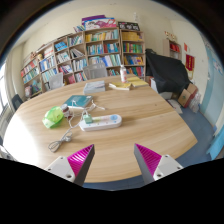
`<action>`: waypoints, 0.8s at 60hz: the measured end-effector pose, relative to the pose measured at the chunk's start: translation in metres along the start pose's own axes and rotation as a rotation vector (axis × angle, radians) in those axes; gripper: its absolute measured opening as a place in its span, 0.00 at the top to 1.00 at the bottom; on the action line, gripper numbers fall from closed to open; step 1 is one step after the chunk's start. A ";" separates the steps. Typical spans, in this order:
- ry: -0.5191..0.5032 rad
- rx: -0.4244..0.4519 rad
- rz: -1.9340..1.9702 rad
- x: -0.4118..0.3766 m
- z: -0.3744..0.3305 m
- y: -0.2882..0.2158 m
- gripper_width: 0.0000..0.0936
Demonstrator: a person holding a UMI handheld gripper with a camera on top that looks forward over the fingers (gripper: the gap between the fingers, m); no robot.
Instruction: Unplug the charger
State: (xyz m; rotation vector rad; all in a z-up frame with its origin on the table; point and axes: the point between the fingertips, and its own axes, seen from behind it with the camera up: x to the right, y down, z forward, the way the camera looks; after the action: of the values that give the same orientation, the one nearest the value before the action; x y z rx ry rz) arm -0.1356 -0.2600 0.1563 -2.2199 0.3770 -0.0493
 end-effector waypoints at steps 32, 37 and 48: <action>-0.143 0.123 -0.165 -0.143 0.236 -0.063 0.15; -0.118 0.125 -0.146 -0.138 0.260 -0.058 0.21; -0.093 0.206 -0.242 -0.137 0.287 -0.054 0.64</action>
State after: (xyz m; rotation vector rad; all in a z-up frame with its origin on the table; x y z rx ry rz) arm -0.2052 0.0284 0.0307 -2.0437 0.0477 -0.1092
